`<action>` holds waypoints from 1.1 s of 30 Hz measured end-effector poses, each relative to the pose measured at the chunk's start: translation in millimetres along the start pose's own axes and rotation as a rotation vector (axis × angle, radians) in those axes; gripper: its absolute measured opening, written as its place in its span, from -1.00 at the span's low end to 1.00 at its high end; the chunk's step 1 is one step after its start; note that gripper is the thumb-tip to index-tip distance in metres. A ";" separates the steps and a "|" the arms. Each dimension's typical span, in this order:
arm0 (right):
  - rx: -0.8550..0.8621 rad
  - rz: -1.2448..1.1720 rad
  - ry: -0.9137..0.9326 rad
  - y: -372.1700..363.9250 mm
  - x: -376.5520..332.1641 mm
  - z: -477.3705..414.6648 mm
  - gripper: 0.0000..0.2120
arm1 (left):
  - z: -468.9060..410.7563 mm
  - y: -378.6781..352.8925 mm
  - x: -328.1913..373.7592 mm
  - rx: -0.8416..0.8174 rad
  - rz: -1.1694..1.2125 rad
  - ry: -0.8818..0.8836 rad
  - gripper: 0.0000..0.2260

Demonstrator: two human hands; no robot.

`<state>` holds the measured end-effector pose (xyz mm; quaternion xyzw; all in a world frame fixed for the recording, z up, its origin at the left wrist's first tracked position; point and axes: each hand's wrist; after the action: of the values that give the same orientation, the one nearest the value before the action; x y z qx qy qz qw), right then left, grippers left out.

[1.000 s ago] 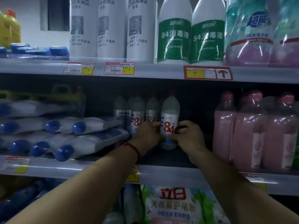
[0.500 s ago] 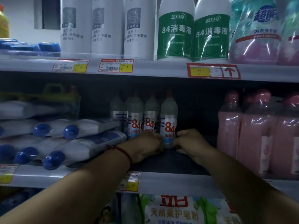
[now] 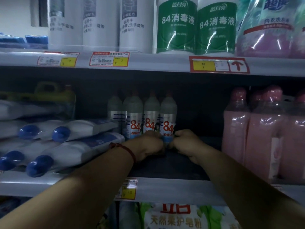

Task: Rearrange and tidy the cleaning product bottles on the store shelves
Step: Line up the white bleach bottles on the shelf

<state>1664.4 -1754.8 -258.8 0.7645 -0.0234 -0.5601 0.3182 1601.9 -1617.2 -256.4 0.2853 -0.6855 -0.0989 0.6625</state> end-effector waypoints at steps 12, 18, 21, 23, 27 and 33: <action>0.062 0.185 0.155 4.1 0.7 15.6 -0.69 | 19.9 3.7 2.2 0.137 -0.188 -0.134 -0.88; 0.126 0.413 0.394 10.6 -18.5 77.9 -0.49 | 86.9 15.4 10.4 0.195 -0.539 -0.328 -0.72; 0.108 0.470 0.427 14.0 -34.3 117.8 -0.54 | 123.4 22.4 16.3 0.243 -0.552 -0.338 -0.71; 0.093 0.528 0.427 15.0 -45.0 145.1 -0.52 | 149.6 25.9 18.6 0.270 -0.581 -0.373 -0.66; 0.086 0.570 0.509 9.5 -51.5 194.4 -0.53 | 208.6 25.6 19.7 0.370 -0.739 -0.429 -0.51; 0.074 0.688 0.594 -24.5 -35.3 245.4 -0.61 | 277.1 20.1 -8.6 0.365 -0.785 -0.365 -0.49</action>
<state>1429.7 -1834.4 -283.4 0.8507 -0.2037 -0.1770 0.4512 1329.0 -1663.5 -281.8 0.6126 -0.6374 -0.2684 0.3827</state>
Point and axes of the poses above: each hand's wrist, its own z-axis away from the middle knuckle, its own y-axis out of the back of the hand, x = y × z, and after that the axes turned 6 degrees about z, right-handed
